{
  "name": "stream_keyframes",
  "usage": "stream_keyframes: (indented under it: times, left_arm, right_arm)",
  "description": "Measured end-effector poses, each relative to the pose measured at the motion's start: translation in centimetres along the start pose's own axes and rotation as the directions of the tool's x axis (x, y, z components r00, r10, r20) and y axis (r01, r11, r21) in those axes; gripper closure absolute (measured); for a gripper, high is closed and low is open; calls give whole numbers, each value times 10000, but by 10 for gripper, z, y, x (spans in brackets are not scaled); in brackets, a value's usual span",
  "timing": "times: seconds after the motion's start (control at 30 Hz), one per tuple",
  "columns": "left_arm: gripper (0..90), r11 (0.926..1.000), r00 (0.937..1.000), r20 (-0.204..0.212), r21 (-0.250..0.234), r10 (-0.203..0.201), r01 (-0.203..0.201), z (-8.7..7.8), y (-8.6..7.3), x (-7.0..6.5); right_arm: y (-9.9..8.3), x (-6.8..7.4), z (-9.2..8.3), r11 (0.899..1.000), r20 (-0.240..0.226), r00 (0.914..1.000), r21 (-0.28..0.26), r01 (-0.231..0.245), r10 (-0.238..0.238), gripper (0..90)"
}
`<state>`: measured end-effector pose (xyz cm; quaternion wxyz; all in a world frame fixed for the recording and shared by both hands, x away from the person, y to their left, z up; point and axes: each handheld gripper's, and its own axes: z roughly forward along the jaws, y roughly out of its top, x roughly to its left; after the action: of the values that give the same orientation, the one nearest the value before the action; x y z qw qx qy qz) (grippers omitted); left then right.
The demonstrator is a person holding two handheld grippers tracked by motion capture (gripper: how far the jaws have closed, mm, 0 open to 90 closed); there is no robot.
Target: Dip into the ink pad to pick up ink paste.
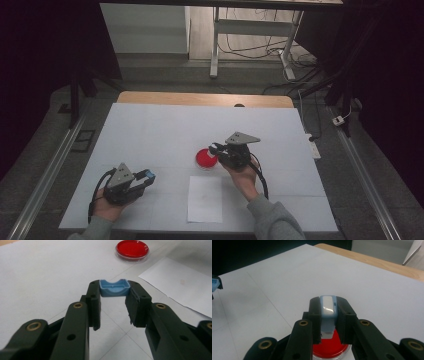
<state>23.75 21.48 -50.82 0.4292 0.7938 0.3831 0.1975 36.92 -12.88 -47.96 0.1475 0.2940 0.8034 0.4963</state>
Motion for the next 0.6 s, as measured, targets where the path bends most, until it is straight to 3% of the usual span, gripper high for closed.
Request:
stream_keyframes:
  times: [0.6]
  left_arm:
    - [655, 10000, 10000, 6, 50, 20, -20, 0, 0, 0]
  right_arm:
    - [-5, -2, 26, 9964, 48, 9997, 824, 214, -218, 753]
